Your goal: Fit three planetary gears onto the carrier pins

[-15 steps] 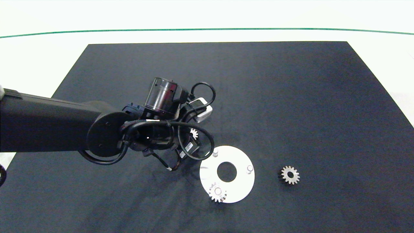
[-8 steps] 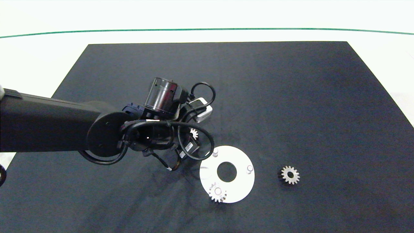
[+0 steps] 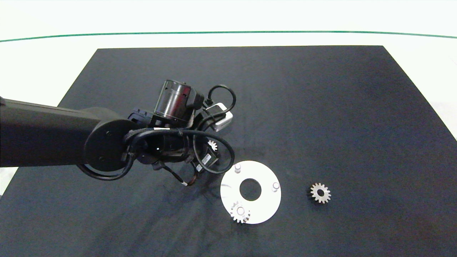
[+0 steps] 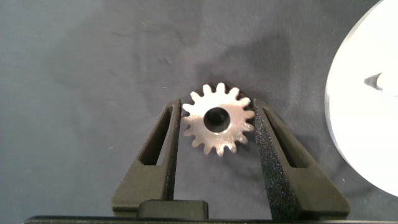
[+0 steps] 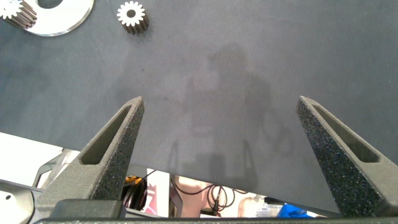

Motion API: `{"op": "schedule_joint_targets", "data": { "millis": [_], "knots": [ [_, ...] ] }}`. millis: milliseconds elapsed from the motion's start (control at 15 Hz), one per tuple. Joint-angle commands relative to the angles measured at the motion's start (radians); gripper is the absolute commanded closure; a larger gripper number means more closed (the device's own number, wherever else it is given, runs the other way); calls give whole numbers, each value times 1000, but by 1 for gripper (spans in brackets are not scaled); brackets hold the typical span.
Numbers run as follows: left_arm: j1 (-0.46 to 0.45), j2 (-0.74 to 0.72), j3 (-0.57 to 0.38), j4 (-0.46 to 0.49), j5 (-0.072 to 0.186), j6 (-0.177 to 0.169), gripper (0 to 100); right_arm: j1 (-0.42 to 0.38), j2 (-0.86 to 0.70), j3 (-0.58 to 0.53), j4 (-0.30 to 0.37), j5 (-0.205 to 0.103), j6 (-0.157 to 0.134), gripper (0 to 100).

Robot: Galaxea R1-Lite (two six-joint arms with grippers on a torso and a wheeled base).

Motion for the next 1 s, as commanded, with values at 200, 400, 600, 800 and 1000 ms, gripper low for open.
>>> {"op": "schedule_joint_targets", "data": {
  "millis": [200, 400, 600, 800, 1000],
  "knots": [
    [-6, -74, -1, 24, 1, 4, 96, 0, -3, 3, 3, 0, -3, 0],
    [-8, -64, 4, 28, 1, 2, 96, 2, -12, 3, 3, 0, -1, 0],
    [-8, -62, 3, 28, 1, 2, 96, 2, -12, 5, 3, 0, -1, 0],
    [-5, -62, 3, 27, 1, 1, 0, 2, -12, 15, 3, 0, -1, 0],
    [0, -42, 3, 27, 1, -1, 0, 2, -14, 17, 3, 0, -1, 0]
  ]
}}
